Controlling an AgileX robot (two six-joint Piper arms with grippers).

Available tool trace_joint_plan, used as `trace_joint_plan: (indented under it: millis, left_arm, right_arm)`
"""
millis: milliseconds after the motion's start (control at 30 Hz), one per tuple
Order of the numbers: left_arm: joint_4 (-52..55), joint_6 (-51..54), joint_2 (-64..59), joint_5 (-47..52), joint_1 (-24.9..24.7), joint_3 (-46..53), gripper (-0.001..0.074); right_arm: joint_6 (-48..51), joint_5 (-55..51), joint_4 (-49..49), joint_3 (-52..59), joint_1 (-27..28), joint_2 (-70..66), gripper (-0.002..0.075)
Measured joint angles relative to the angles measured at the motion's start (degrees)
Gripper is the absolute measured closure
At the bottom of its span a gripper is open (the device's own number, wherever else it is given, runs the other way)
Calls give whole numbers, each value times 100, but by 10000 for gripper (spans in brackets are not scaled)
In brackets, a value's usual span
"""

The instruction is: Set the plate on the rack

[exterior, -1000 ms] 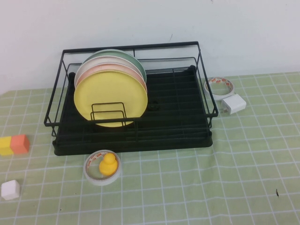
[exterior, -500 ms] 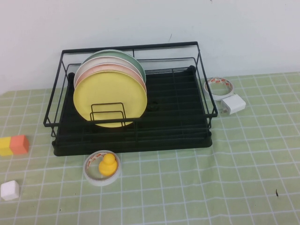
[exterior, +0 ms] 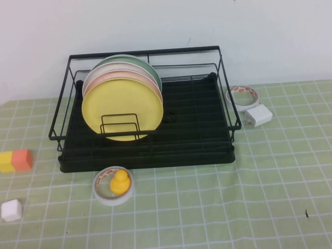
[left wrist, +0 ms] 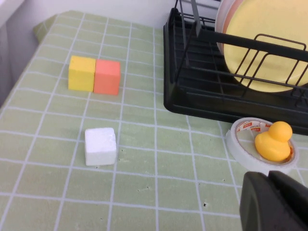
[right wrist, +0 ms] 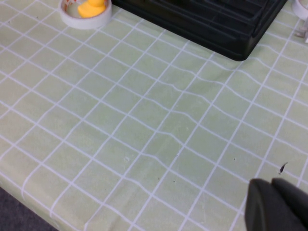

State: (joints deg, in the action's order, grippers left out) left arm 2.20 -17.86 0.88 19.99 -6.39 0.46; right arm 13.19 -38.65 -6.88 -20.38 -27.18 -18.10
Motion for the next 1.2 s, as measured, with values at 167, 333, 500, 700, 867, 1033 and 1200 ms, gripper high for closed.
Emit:
trace_joint_plan:
  millis: [167, 333, 500, 700, 867, 1033, 1200]
  left_arm:
    - [0, 116, 0, 0, 0, 0, 736]
    - [0, 289, 0, 0, 0, 0, 736]
    - [0, 461, 0, 0, 0, 0, 736]
    - [0, 502, 0, 0, 0, 0, 736]
    - [-143, 568, 0, -23, 0, 0, 737]
    - [-349, 555, 0, -25, 0, 0, 736]
    - [-384, 555, 0, -25, 0, 3, 736]
  right_arm:
    - [0, 0, -13, 0, 0, 0, 726]
    - [0, 0, -13, 0, 0, 0, 726]
    - [0, 0, -13, 0, 0, 0, 726]
    - [0, 0, -17, 0, 0, 0, 726]
    - [0, 0, -17, 0, 0, 0, 726]
    - [0, 0, -27, 0, 0, 0, 726]
    - [0, 0, -26, 0, 0, 0, 726]
